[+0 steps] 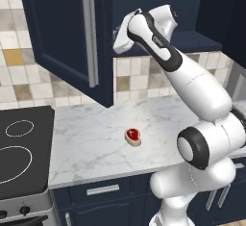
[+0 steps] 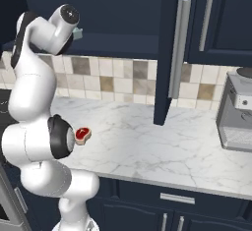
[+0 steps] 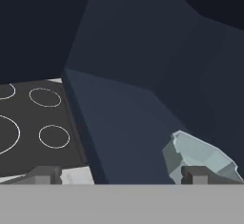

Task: Retrieve the tupperware from the cabinet, then place the raw meat into the tupperware to avoid contamination.

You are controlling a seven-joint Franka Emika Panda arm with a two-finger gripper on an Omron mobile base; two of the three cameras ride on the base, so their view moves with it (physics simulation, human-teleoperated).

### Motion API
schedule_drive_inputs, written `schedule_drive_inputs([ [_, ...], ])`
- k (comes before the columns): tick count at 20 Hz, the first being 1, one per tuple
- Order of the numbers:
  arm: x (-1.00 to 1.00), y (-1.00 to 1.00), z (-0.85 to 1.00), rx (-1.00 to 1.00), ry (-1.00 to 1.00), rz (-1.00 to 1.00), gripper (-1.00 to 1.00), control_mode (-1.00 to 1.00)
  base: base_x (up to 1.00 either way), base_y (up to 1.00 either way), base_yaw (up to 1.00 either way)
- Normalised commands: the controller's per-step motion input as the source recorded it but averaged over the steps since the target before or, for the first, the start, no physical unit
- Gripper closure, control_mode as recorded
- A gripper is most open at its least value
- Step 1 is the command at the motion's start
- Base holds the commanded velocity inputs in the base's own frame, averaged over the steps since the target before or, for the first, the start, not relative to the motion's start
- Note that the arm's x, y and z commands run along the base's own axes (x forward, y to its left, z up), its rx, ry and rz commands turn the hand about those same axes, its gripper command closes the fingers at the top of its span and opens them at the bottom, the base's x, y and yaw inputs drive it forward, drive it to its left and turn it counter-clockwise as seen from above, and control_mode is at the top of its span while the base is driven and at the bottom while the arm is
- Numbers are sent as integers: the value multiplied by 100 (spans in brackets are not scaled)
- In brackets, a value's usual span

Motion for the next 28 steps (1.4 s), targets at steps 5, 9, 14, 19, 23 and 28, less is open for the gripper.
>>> schedule_drive_inputs([
  [5,33,12,-5,0,0,0,-100,-100,0,0,0],
  [9,34,1,-7,0,0,0,-100,-100,0,0,0],
  [14,34,0,-11,0,0,0,-100,-100,0,0,0],
  [19,32,0,-12,0,0,0,-100,-100,0,0,0],
  [23,31,2,-9,0,0,0,-100,-100,0,0,0],
  [28,32,5,-8,0,0,0,-100,-100,0,0,0],
])
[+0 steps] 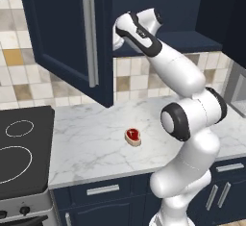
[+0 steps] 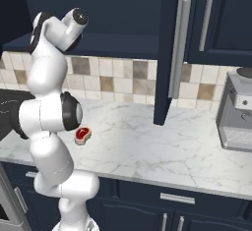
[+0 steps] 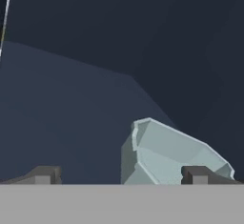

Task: Retrieve the tupperware from the cabinet, then place the raw meat into the tupperware to avoid contamination.

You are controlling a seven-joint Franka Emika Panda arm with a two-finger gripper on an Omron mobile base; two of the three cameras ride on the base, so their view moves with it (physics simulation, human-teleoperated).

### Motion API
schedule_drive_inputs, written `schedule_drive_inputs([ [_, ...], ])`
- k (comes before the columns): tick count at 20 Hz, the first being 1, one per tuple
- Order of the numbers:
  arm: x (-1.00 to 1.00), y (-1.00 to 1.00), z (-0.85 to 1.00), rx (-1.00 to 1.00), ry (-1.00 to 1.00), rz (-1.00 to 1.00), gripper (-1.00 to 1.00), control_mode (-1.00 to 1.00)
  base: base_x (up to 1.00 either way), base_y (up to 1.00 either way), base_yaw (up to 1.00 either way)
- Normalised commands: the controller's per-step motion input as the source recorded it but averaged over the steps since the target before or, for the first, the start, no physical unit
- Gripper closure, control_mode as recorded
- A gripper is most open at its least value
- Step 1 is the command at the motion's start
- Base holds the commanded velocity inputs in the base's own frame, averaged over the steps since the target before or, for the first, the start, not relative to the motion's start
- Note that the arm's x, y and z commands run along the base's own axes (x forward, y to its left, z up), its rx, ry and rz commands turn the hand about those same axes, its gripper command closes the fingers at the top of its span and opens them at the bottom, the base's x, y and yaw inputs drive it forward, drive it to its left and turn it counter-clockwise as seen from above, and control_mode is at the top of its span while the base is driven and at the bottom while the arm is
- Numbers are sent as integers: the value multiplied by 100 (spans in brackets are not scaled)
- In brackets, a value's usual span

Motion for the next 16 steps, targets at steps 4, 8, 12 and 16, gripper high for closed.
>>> schedule_drive_inputs([
  [4,33,6,-9,0,0,0,-100,-100,0,0,0],
  [8,32,5,-9,0,0,0,-100,-100,0,0,0],
  [12,31,6,-9,0,0,0,-100,-100,0,0,0],
  [16,30,8,-9,0,0,0,-100,-100,0,0,0],
])
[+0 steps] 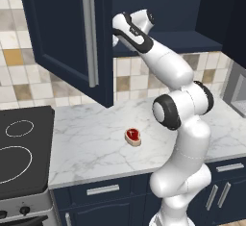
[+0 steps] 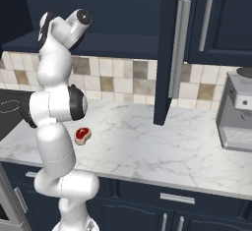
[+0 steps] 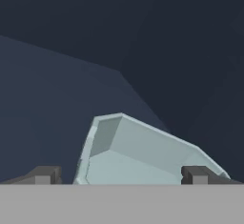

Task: Retrieve the tupperware from the cabinet, then place the raw meat into the tupperware to avoid contamination.

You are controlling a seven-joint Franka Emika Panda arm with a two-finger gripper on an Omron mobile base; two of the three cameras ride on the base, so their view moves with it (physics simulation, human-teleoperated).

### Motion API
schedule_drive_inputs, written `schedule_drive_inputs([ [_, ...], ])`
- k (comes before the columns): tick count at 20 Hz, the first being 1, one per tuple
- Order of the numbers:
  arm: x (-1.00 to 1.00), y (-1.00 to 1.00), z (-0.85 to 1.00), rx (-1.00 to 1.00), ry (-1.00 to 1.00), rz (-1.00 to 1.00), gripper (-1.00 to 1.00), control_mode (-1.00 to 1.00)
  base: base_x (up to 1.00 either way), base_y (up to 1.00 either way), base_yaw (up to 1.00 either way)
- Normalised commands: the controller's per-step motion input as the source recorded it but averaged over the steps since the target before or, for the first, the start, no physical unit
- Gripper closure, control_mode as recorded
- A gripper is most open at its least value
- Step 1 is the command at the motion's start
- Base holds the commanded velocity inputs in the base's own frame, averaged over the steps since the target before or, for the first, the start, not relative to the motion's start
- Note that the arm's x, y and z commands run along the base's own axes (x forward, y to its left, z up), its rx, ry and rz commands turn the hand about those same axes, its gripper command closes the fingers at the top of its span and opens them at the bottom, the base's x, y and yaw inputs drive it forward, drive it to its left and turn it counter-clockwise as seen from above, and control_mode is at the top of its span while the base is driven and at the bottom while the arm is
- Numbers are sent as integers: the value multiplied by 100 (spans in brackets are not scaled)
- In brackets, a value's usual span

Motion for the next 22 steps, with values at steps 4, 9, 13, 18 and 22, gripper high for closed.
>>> schedule_drive_inputs([
  [4,27,13,-10,0,2,0,100,-100,0,0,0],
  [9,14,8,-14,0,4,-1,100,-100,0,0,0],
  [13,0,1,-3,0,4,-1,100,-100,0,0,0],
  [18,-2,0,0,0,0,0,100,-100,0,0,0],
  [22,-17,0,0,0,0,0,100,-100,0,0,0],
])
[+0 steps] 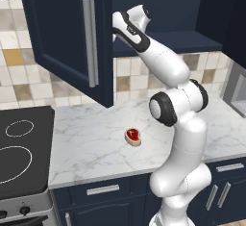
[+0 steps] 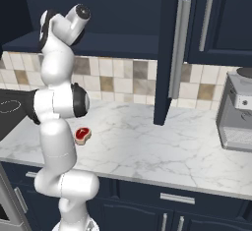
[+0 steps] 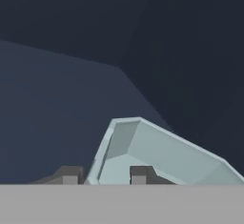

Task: Retrieve the tupperware from the cabinet, then place the raw meat into the tupperware to avoid contamination.

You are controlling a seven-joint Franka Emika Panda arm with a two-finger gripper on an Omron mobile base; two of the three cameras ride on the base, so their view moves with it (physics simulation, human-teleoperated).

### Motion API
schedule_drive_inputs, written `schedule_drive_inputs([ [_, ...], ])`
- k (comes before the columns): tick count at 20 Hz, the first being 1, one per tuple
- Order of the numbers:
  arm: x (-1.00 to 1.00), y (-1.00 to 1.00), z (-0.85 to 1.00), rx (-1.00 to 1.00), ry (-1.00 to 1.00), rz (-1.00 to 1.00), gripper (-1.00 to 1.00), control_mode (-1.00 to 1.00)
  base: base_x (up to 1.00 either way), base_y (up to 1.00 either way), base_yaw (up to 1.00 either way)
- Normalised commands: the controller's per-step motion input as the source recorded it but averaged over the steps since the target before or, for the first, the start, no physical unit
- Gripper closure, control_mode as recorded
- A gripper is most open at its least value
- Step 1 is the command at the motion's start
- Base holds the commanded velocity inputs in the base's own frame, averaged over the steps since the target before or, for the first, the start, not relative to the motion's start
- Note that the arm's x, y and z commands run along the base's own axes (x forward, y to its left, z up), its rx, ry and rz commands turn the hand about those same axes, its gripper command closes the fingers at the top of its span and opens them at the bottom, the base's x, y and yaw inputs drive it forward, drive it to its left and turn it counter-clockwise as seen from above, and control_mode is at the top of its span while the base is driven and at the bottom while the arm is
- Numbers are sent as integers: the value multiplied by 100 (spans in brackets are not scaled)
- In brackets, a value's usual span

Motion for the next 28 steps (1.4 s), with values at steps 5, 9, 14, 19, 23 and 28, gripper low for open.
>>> schedule_drive_inputs([
  [5,-33,0,0,0,-1,0,100,-100,0,0,0],
  [9,-47,0,-2,0,-4,0,100,-100,0,0,0],
  [14,-57,-6,0,0,-6,0,100,-100,0,0,0],
  [19,-66,-15,-1,0,-8,0,100,-100,0,0,0],
  [23,-67,-17,0,0,-9,0,100,-100,0,0,0],
  [28,-63,-18,0,0,-7,0,100,-100,0,0,0],
])
